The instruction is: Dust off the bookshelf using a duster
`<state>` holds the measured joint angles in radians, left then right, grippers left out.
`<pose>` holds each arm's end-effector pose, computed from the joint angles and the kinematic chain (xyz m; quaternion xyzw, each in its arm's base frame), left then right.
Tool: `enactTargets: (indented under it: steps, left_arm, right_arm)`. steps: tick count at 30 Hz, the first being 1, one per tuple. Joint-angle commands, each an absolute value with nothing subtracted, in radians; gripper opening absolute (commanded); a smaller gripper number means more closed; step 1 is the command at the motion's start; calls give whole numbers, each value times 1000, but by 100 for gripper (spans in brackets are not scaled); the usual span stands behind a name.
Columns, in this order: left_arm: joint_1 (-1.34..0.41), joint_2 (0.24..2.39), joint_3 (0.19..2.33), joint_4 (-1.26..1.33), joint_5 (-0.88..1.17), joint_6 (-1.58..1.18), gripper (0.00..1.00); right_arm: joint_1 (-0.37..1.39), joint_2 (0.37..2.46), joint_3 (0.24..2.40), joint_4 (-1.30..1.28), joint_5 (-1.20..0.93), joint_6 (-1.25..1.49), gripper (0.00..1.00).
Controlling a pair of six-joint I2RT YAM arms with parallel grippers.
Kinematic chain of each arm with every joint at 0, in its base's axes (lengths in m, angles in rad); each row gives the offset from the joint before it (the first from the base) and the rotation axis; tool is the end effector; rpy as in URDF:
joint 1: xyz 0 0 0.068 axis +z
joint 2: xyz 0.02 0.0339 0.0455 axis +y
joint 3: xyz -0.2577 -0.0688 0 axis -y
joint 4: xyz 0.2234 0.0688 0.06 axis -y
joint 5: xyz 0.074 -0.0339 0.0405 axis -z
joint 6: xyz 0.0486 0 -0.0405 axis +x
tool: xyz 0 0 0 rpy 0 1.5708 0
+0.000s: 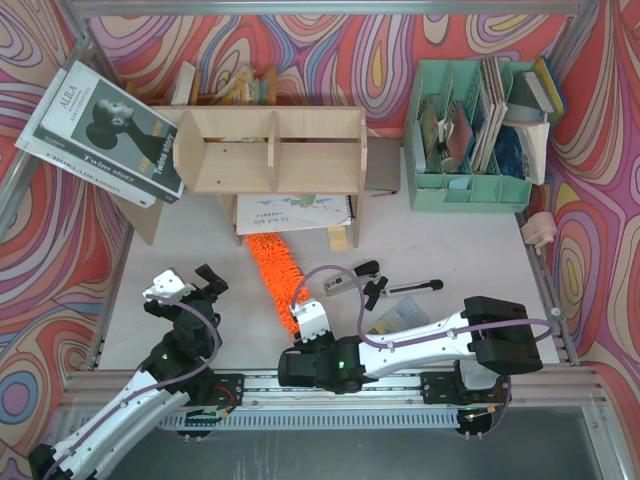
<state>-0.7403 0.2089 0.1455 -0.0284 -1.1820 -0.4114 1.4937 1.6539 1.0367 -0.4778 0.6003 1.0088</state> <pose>0.0943 -0.0253 0.2042 -0.2700 0.6667 0.0405 0.6935 0.0513 0.3075 0.1885 -0.1553 0.9180 0.1235 0.3435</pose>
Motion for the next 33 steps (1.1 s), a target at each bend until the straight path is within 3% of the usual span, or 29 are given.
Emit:
enactTargets:
  steps: [1,7,16,25,33]
  left_arm:
    - [-735,195,139,-38,-1180,-420,99]
    - [-735,197,141,-36,-1178,-420,98]
    - [-733,202,140,-34,-1179,-420,99]
    - [-733,209,141,-31,-1177,-419,98]
    - [-733,197,142,-42,-1187,-424,98]
  right_arm:
    - [1501,1646,1086,-440,610,951,0]
    - [1562,1541,1017,-357,684,901,0]
    - [1639,1546,1070,-548,730,1007,0]
    - [1642,1497,1011,-590,691,1066,0]
    - [1667,1555,1093,-671,727,1077,0]
